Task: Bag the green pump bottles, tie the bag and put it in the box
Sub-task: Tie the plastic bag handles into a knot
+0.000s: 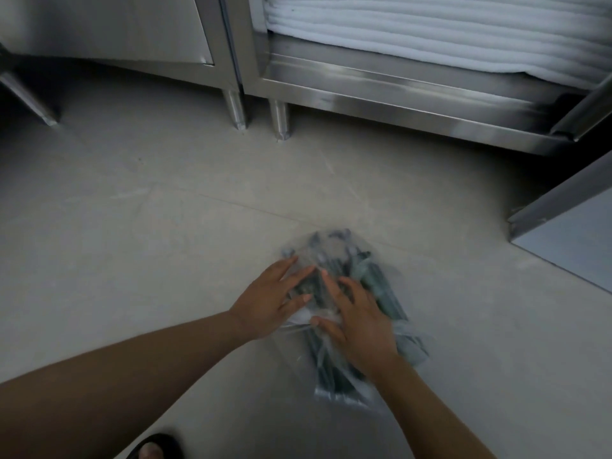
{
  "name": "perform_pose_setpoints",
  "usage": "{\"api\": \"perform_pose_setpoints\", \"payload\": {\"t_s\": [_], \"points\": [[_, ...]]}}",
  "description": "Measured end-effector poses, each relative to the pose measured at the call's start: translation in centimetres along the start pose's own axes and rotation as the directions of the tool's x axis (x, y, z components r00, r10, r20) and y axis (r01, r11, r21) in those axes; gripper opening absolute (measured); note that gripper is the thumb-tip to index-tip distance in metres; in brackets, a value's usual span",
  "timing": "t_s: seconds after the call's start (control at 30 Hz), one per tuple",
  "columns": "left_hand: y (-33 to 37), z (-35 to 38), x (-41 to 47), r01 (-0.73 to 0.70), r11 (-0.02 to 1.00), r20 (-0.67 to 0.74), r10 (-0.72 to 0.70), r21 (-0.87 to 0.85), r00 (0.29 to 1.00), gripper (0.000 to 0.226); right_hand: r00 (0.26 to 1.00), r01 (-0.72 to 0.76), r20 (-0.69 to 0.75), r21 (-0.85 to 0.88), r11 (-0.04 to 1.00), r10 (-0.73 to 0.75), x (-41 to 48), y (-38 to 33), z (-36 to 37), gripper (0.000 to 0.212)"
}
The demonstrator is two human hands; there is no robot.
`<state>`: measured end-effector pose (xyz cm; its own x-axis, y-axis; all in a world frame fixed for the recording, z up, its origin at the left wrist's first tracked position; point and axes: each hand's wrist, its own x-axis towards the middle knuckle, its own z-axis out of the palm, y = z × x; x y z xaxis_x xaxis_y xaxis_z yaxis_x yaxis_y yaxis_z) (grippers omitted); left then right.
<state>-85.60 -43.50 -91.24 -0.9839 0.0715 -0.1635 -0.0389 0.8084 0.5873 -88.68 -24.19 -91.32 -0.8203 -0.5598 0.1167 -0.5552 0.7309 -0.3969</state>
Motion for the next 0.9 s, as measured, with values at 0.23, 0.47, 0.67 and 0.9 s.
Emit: {"api": "perform_pose_setpoints", "payload": {"t_s": [0.23, 0.47, 0.67, 0.9], "points": [[-0.6, -0.1, -0.3, -0.02, 0.998, 0.02, 0.019, 0.054, 1.0, 0.091, 0.995, 0.029, 0.089, 0.047, 0.999, -0.033, 0.3, 0.5, 0.2, 0.051], [-0.4, -1.2, -0.9, -0.031, 1.0, 0.02, 0.031, -0.007, 0.999, 0.092, 0.998, 0.063, 0.004, 0.216, 0.974, -0.065, 0.4, -0.1, -0.9, 0.032], [-1.3, -2.1, -1.1, -0.026, 0.999, -0.015, 0.025, -0.044, 1.0, 0.075, 0.994, -0.029, 0.106, 0.268, 0.963, 0.001, 0.0, -1.3, -3.0, 0.068], [-0.5, -3.0, -1.6, -0.028, 0.999, 0.001, 0.028, -0.022, 1.0, 0.07, 0.991, -0.091, 0.102, 0.018, 0.996, 0.088, -1.3, -2.5, -0.6, 0.084]]}}
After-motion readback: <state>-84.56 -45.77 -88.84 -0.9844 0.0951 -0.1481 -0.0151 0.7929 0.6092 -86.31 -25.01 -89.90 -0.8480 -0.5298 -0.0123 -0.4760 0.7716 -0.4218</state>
